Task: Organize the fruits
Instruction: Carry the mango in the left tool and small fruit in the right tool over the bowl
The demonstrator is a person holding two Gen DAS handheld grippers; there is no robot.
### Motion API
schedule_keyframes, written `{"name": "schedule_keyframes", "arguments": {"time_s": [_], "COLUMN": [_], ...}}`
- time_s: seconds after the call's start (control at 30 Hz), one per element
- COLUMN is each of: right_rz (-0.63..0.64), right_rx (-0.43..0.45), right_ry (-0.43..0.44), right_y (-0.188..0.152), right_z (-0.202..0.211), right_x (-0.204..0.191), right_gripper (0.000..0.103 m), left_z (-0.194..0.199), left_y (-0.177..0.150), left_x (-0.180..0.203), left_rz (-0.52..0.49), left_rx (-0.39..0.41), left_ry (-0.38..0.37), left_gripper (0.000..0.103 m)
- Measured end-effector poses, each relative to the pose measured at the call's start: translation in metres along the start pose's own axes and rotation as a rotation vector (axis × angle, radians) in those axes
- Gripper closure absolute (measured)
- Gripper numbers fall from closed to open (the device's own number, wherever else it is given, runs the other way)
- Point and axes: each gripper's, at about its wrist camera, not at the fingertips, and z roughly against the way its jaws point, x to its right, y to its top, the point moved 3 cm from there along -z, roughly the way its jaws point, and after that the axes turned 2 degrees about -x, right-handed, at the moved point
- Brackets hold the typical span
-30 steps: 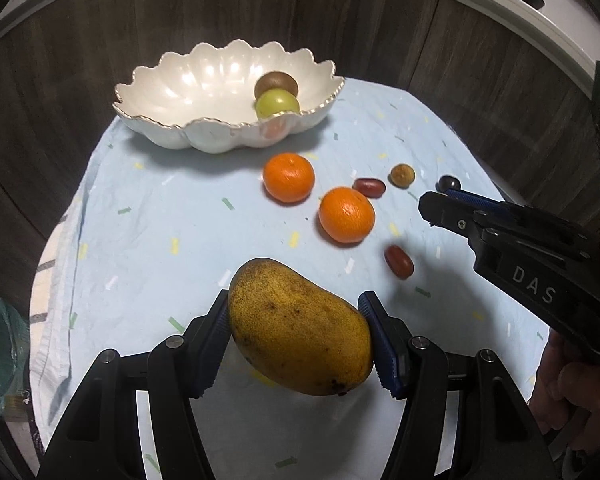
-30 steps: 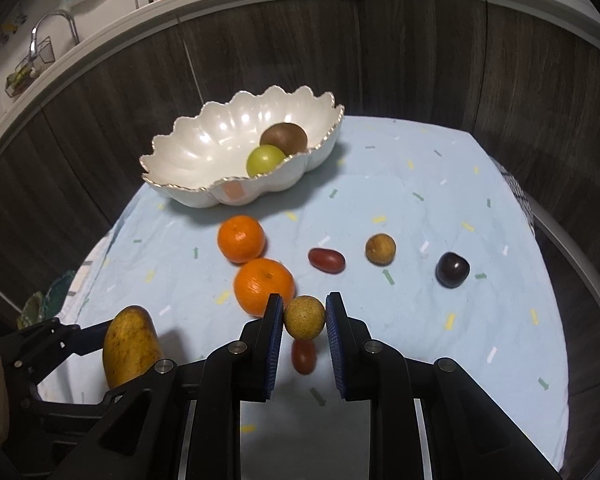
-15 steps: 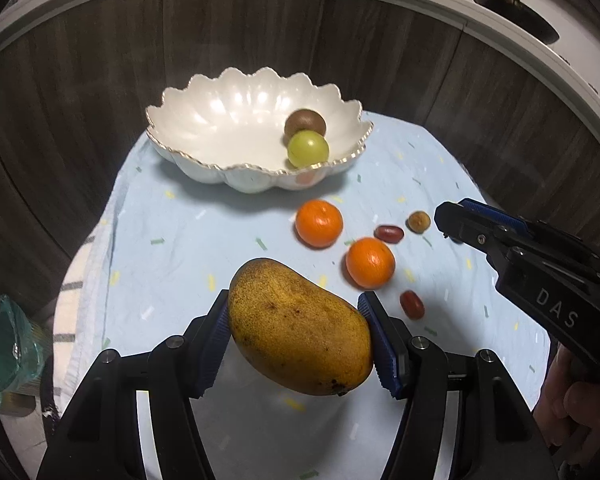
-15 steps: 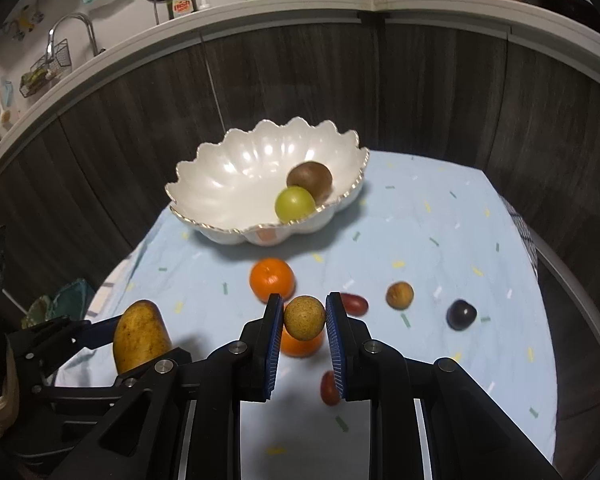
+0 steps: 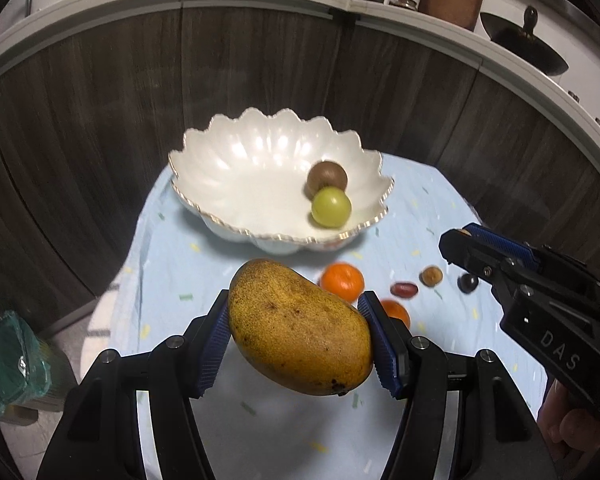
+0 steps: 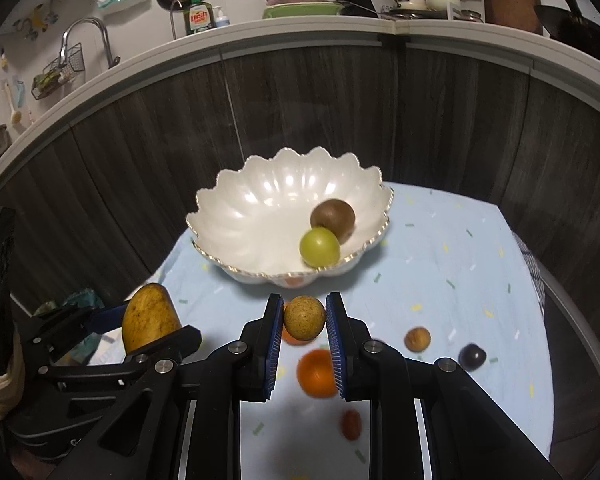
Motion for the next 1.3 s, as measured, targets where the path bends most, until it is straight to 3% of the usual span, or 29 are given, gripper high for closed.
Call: {"name": "schedule_keyframes", "arguments": {"time_s": [0.5, 1.3], "right_rz": [0.023, 0.002], "right_rx": [0.053, -0.037], "right_ry": [0.013, 0.008], "right_y": [0.05, 0.064], "right_z": [-0.013, -0.095], "right_x": [-0.016, -0.019], "right_gripper": [0.08, 0.08], "left_z": [-0.008, -0.067], "left_y": [0.052, 0.11], "left_x": [-0.022, -0.066], "left_rz": [0.0, -0.03], "left_rx": [0.054, 0.038], "left_ry": [0.003, 0.008], "left_gripper": [0.041, 0.041]}}
